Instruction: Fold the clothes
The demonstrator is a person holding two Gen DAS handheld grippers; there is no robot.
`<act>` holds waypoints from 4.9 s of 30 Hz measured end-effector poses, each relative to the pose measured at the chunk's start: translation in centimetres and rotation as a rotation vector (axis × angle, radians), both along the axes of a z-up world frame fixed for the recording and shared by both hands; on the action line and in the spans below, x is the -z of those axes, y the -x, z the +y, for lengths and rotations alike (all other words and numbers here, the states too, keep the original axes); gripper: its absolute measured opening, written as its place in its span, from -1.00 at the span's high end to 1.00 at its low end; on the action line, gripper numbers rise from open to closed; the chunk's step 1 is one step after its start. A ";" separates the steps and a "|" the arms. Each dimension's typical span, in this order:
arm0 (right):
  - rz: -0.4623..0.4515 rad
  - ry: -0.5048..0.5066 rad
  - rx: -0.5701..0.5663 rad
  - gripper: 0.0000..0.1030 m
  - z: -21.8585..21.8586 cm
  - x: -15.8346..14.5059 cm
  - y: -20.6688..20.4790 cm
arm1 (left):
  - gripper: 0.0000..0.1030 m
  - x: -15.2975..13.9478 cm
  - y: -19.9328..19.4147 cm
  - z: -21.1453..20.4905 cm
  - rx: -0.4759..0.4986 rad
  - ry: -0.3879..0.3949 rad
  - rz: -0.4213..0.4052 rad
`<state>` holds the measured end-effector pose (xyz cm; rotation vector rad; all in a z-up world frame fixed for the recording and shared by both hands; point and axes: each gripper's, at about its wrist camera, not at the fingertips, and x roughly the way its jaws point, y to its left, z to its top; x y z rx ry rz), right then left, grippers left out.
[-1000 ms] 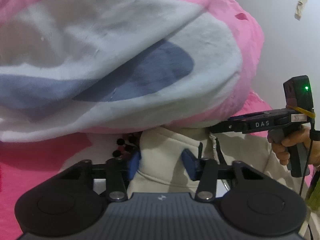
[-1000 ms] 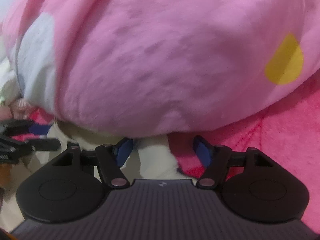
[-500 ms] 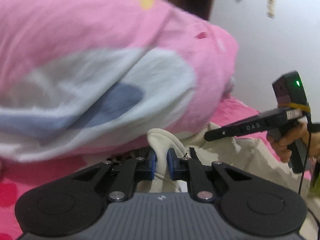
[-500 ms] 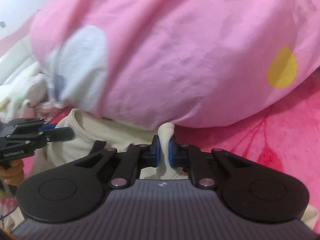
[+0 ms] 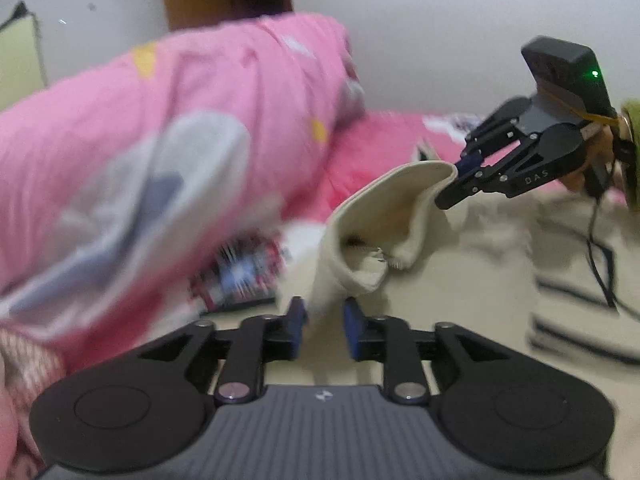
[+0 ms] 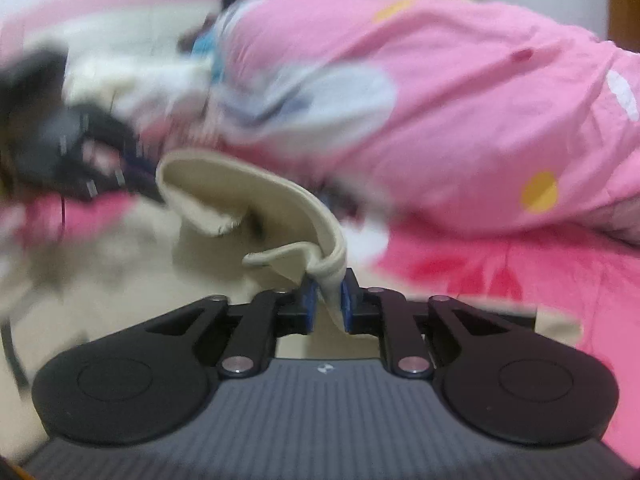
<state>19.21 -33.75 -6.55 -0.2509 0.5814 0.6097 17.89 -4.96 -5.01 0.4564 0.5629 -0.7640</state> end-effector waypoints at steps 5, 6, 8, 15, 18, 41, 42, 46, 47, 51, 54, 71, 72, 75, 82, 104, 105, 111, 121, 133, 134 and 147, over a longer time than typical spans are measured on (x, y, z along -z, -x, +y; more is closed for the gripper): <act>0.071 0.049 0.043 0.39 -0.8 1.6 2.5 | 0.00 -0.6 2.1 2.4 -0.008 0.081 0.129; 0.073 0.015 0.059 0.32 -1.3 1.2 2.7 | -0.03 -1.0 1.9 3.0 -0.034 0.130 0.155; 0.081 -0.114 0.094 0.10 -2.8 0.1 2.8 | -0.08 -1.7 1.3 4.4 -0.098 0.243 0.216; 0.315 -0.617 0.353 -0.25 -6.9 0.0 -0.9 | -0.09 0.2 -5.3 4.3 -0.349 0.449 0.513; 0.505 -0.684 0.464 -0.26 -6.9 2.8 -3.3 | -0.06 1.8 -6.7 3.3 -0.385 0.441 0.556; 0.270 -0.243 0.430 0.29 -3.3 2.4 -4.8 | 0.15 3.7 -5.7 2.2 -0.416 0.425 0.373; 0.224 -0.201 0.436 0.29 -3.0 1.5 -4.0 | 0.15 3.0 -5.1 2.3 -0.406 0.411 0.316; 0.115 -0.167 0.387 0.59 -1.7 -1.5 -2.3 | 0.15 0.8 -3.7 1.4 -0.360 0.373 0.144; 0.107 -0.169 0.373 0.65 -1.2 -1.7 -2.4 | 0.15 1.3 -4.1 0.5 -0.361 0.339 0.153; 0.099 -0.088 0.321 0.75 1.6 0.0 -3.5 | 0.15 3.2 -5.8 -3.0 -0.361 0.200 0.186; 0.131 0.056 0.292 0.81 2.7 4.4 -3.9 | 0.15 4.7 -6.4 -4.3 -0.368 0.152 0.188; 0.114 -0.095 0.355 0.80 2.4 4.9 -4.0 | 0.02 4.1 -5.1 -1.6 -0.343 0.291 0.161; 0.102 -0.088 0.354 0.80 2.5 5.1 -3.8 | 0.02 3.7 -4.9 -1.0 -0.346 0.321 0.156; 0.089 -0.081 0.356 0.80 2.7 5.3 -3.6 | 0.02 2.4 -5.1 0.8 -0.377 0.410 0.150; 0.060 -0.076 0.354 0.80 2.7 5.7 -3.2 | 0.34 5.9 -11.4 6.1 -0.677 0.385 0.320; 0.044 -0.075 0.353 0.80 2.8 5.9 -3.1 | 0.43 6.2 -11.7 7.3 -0.707 0.409 0.228; 0.044 -0.078 0.354 0.79 2.7 5.9 -3.1 | 0.41 5.8 -11.3 6.9 -0.707 0.385 0.203; 0.045 -0.091 0.355 0.79 2.7 5.8 -3.0 | 0.01 1.4 -7.0 3.0 -0.619 0.334 -0.033; -0.013 -0.079 0.401 0.75 0.8 0.5 -5.6 | -0.01 4.9 -4.6 -7.0 -0.332 -0.003 -0.082; 0.118 -0.304 0.720 0.72 -10.9 4.5 -9.1 | -0.02 5.2 -5.1 -6.5 -0.332 0.029 -0.022; 0.109 -0.308 0.737 0.73 -11.4 4.2 -9.0 | -0.02 5.2 -4.9 -6.3 -0.332 0.033 -0.020; 0.145 -0.210 0.718 0.81 -8.8 5.3 -10.6 | -0.09 5.5 -5.1 -6.2 -0.341 0.047 -0.021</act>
